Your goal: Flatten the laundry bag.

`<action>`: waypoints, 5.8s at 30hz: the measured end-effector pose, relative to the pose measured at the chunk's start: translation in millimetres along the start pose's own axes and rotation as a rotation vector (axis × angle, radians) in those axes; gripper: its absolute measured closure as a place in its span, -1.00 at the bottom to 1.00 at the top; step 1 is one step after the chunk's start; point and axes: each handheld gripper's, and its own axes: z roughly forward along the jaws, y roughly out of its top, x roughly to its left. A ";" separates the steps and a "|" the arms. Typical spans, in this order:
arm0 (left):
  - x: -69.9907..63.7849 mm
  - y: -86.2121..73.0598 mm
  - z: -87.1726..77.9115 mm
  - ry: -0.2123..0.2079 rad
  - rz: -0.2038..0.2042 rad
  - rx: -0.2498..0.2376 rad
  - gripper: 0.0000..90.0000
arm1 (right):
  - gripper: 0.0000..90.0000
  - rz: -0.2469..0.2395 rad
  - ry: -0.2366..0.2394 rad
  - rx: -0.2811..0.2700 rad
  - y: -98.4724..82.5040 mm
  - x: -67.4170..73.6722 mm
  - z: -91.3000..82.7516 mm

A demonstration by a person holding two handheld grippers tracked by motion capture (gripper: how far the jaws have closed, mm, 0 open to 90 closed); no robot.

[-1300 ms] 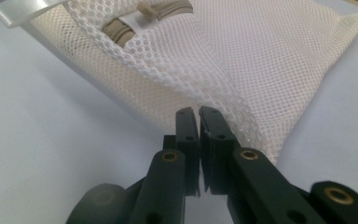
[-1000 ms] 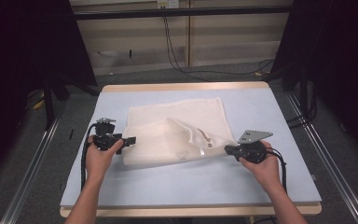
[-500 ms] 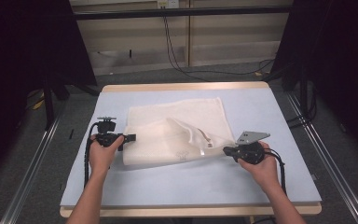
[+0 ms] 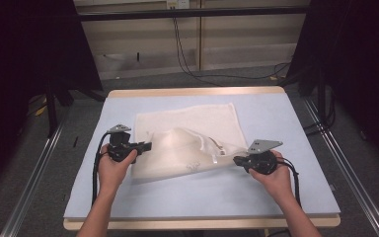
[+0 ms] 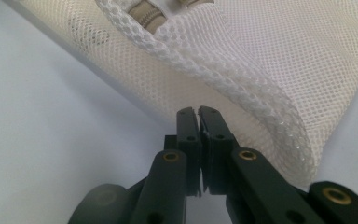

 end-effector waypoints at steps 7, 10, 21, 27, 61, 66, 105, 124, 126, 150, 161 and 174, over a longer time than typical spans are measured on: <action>-7.9 -11.9 6.2 -0.034 0.002 0.031 0.84 | 0.81 0.020 -0.010 0.002 -1.3 -0.5 -4.1; -9.6 -15.1 6.5 -0.040 -0.004 0.030 0.84 | 0.75 0.029 -0.018 0.005 -2.8 -2.0 -6.2; -14.1 -27.0 4.1 -0.059 -0.004 0.043 0.84 | -0.18 0.109 -0.074 0.006 -3.0 -11.4 -10.0; -15.5 -29.6 6.7 -0.067 -0.003 0.060 0.84 | -0.49 0.105 -0.100 -0.022 7.7 -8.3 -11.0; -14.3 -36.2 10.4 -0.108 -0.042 0.069 0.60 | 0.83 0.059 0.056 -0.038 -23.9 -17.2 -17.1; -8.7 -33.2 0.1 -0.107 -0.058 0.030 0.31 | 0.83 0.065 0.060 -0.035 -28.3 -18.1 -15.1; 48.4 -44.3 -44.5 0.072 -0.269 -0.061 -0.03 | 0.83 0.077 0.054 -0.038 -42.4 -20.5 -21.6; 30.1 -51.2 -1.7 0.051 -0.166 0.130 0.28 | 0.83 0.058 0.054 -0.025 -41.4 -18.3 -20.2; 29.7 -51.0 -1.4 0.059 -0.152 0.134 0.33 | 0.83 0.058 0.054 -0.025 -41.5 -18.4 -20.1; 53.7 -28.1 20.2 0.138 -0.157 0.103 0.98 | 0.84 0.005 0.083 -0.012 -42.7 -15.2 -22.3; 44.6 -16.9 -5.8 0.091 -0.201 -0.039 0.44 | 0.84 0.006 0.086 -0.008 -45.7 -11.9 -23.3; 28.2 -21.1 -0.2 -0.091 -0.206 0.011 0.02 | 0.83 0.018 0.086 -0.006 -45.7 -12.9 -21.5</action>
